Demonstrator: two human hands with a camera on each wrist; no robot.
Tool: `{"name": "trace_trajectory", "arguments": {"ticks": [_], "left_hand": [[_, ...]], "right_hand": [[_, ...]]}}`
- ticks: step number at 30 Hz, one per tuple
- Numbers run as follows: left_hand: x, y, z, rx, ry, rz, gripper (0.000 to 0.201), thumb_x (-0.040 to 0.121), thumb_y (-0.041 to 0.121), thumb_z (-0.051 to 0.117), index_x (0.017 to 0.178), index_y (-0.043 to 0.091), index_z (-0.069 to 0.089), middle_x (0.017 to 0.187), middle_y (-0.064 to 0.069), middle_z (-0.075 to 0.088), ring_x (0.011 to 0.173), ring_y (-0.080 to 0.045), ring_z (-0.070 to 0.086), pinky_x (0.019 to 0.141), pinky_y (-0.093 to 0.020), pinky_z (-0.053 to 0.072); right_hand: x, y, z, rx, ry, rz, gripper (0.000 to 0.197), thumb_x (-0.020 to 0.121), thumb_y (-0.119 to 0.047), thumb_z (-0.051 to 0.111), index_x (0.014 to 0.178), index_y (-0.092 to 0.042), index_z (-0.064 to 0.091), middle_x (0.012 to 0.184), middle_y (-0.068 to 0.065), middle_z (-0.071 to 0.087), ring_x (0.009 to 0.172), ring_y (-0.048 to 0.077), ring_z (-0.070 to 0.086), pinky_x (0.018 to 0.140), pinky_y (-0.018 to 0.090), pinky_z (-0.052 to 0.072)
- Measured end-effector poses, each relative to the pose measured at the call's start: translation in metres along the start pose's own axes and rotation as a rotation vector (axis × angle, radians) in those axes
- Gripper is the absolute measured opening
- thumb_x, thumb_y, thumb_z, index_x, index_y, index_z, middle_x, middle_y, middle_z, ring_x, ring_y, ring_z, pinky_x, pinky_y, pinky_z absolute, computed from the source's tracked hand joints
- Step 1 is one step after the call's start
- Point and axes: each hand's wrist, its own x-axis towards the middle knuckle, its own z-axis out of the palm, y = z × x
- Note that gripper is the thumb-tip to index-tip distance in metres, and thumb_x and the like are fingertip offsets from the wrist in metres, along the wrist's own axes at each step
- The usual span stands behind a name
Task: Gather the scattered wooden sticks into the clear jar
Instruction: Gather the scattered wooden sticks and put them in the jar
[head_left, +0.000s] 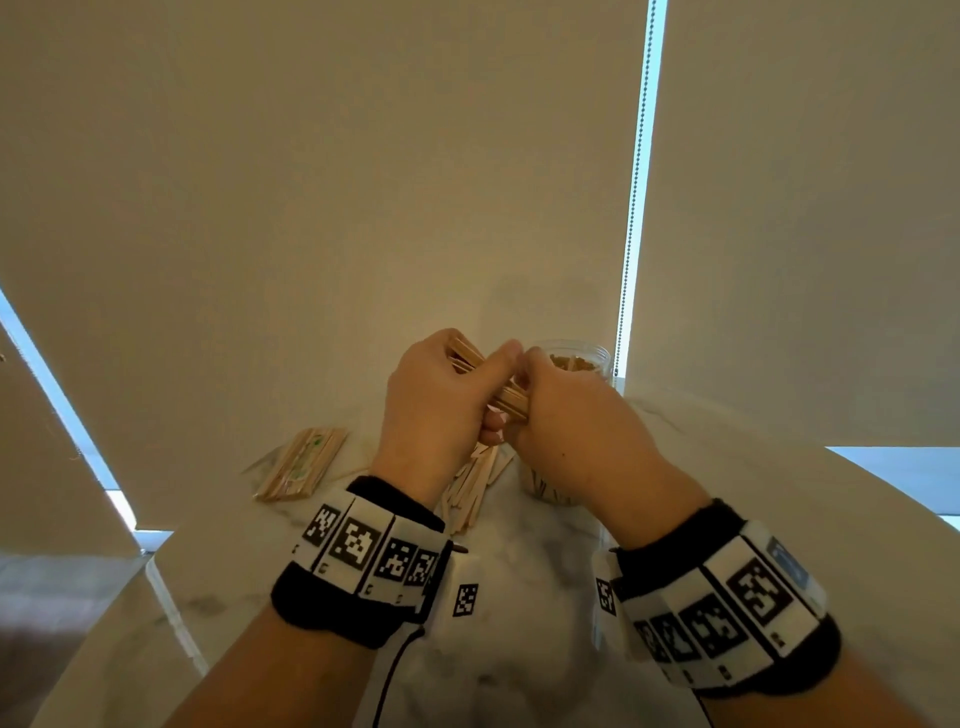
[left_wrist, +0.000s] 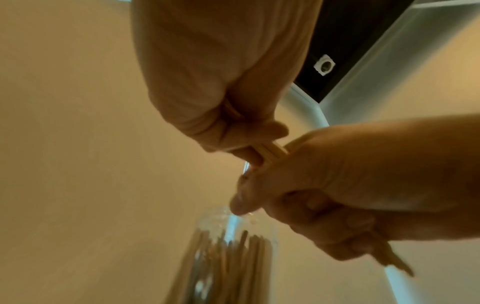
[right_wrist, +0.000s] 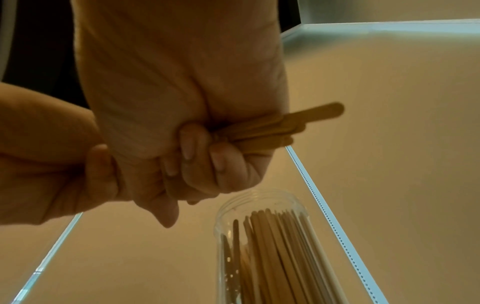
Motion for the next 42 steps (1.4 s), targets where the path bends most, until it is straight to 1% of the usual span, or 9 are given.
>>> {"name": "trace_trajectory", "arguments": {"ticks": [5, 10, 17, 22, 24, 29, 36, 40, 42], "left_hand": [[0.007, -0.013, 0.0, -0.079, 0.155, 0.0, 0.036, 0.092, 0.033, 0.073, 0.071, 0.011, 0.053, 0.051, -0.004, 0.061, 0.043, -0.017, 0.06, 0.05, -0.037, 0.057], [0.017, -0.017, -0.01, -0.385, 0.245, -0.157, 0.027, 0.095, 0.023, 0.072, 0.077, 0.011, 0.056, 0.053, 0.001, 0.056, 0.043, -0.01, 0.054, 0.046, -0.026, 0.051], [0.013, -0.016, -0.005, -0.278, -0.029, -0.247, 0.028, 0.102, 0.033, 0.06, 0.084, 0.011, 0.059, 0.061, -0.003, 0.066, 0.048, -0.014, 0.055, 0.045, -0.025, 0.047], [0.02, -0.015, -0.013, -0.115, -0.08, -0.265, 0.034, 0.103, 0.042, 0.053, 0.095, 0.019, 0.078, 0.101, -0.004, 0.074, 0.096, -0.02, 0.07, 0.078, -0.037, 0.063], [0.019, -0.01, -0.016, -0.14, -0.056, -0.241, 0.037, 0.105, 0.041, 0.05, 0.097, 0.018, 0.076, 0.1, -0.005, 0.074, 0.088, -0.019, 0.071, 0.069, -0.031, 0.062], [0.009, -0.008, -0.014, 0.212, -0.2, -0.08, 0.056, 0.101, 0.053, 0.053, 0.069, 0.01, 0.071, 0.057, -0.002, 0.07, 0.038, -0.006, 0.048, 0.043, -0.015, 0.039], [0.025, -0.023, -0.032, 0.016, 0.084, -0.164, 0.045, 0.096, 0.041, 0.067, 0.068, 0.006, 0.071, 0.055, -0.007, 0.066, 0.039, -0.011, 0.046, 0.048, -0.026, 0.04], [0.021, -0.018, -0.029, -0.219, -0.031, -0.272, 0.04, 0.102, 0.031, 0.06, 0.081, 0.0, 0.073, 0.059, -0.008, 0.064, 0.046, -0.014, 0.056, 0.045, -0.023, 0.048], [0.018, -0.013, -0.024, -0.291, -0.078, -0.294, 0.04, 0.104, 0.029, 0.056, 0.084, -0.002, 0.073, 0.06, -0.009, 0.064, 0.047, -0.013, 0.058, 0.044, -0.021, 0.049]], "right_hand": [[-0.004, -0.008, -0.011, -0.156, 0.102, -0.095, 0.024, 0.094, -0.039, 0.056, 0.109, -0.024, 0.045, 0.08, -0.003, 0.058, 0.069, 0.019, 0.058, 0.061, 0.031, 0.05], [-0.006, -0.009, -0.027, -0.281, 0.236, -0.032, 0.01, 0.1, -0.031, 0.048, 0.093, -0.024, 0.049, 0.069, -0.007, 0.047, 0.059, 0.013, 0.042, 0.052, 0.028, 0.029], [-0.009, -0.013, -0.018, -0.292, 0.222, -0.004, 0.016, 0.098, -0.029, 0.051, 0.085, -0.022, 0.046, 0.068, -0.006, 0.041, 0.055, 0.011, 0.039, 0.046, 0.024, 0.023], [-0.007, -0.004, -0.018, -0.323, 0.122, 0.041, 0.017, 0.096, -0.026, 0.049, 0.091, -0.025, 0.066, 0.062, -0.007, 0.04, 0.05, 0.008, 0.031, 0.044, 0.024, 0.017], [-0.006, -0.004, -0.016, -0.268, 0.059, 0.029, 0.016, 0.095, -0.027, 0.051, 0.093, -0.025, 0.066, 0.065, -0.007, 0.044, 0.054, 0.01, 0.039, 0.047, 0.024, 0.026], [-0.002, 0.001, -0.016, -0.116, -0.043, -0.011, 0.014, 0.092, -0.035, 0.058, 0.099, -0.024, 0.059, 0.085, -0.002, 0.06, 0.076, 0.017, 0.059, 0.068, 0.031, 0.053], [-0.002, 0.001, -0.024, 0.029, -0.021, -0.145, 0.039, 0.084, -0.058, 0.063, 0.104, -0.029, 0.046, 0.09, -0.008, 0.054, 0.077, 0.012, 0.055, 0.07, 0.033, 0.054], [-0.004, -0.007, -0.021, -0.014, 0.087, -0.16, 0.06, 0.087, -0.078, 0.028, 0.074, -0.023, 0.046, 0.068, -0.004, 0.052, 0.062, 0.014, 0.053, 0.057, 0.031, 0.045], [-0.004, -0.007, -0.024, -0.025, 0.115, -0.14, 0.064, 0.086, -0.079, 0.027, 0.062, -0.022, 0.043, 0.059, -0.003, 0.051, 0.057, 0.014, 0.053, 0.056, 0.03, 0.043]]}}
